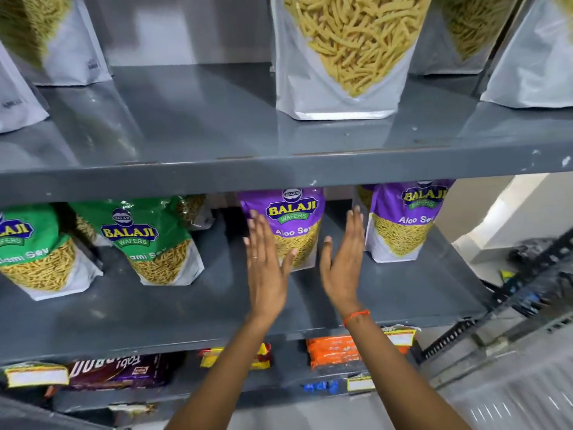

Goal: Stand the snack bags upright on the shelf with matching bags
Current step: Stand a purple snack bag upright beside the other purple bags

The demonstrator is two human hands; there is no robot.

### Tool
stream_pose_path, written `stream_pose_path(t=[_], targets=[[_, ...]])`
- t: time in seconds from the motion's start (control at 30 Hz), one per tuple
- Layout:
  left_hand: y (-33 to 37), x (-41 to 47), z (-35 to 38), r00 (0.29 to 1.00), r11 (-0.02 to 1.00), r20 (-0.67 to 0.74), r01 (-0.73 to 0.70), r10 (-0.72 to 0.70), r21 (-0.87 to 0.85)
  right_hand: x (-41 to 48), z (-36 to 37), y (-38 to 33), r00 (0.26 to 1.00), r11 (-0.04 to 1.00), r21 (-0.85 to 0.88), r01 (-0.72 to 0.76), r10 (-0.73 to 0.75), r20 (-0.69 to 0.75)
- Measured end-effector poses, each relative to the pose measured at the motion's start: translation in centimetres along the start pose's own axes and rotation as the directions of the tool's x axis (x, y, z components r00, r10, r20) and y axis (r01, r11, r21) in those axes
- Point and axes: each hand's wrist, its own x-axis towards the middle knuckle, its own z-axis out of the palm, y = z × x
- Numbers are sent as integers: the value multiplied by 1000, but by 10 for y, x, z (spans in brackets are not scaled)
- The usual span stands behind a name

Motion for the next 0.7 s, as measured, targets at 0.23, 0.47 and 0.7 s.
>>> stream_pose_path(t=[0.23, 0.47, 0.7], targets=[[73, -10, 116, 928, 932, 368, 187, -64, -309, 24, -91, 89, 985, 986, -29, -167, 165, -47], [69, 24, 187, 691, 706, 705, 579, -158, -409, 83, -150, 181, 688, 780, 185, -598, 381, 618], [86, -31, 175, 690, 734, 664, 604, -288, -310, 57, -180, 203, 642, 780, 163, -604, 354, 680]])
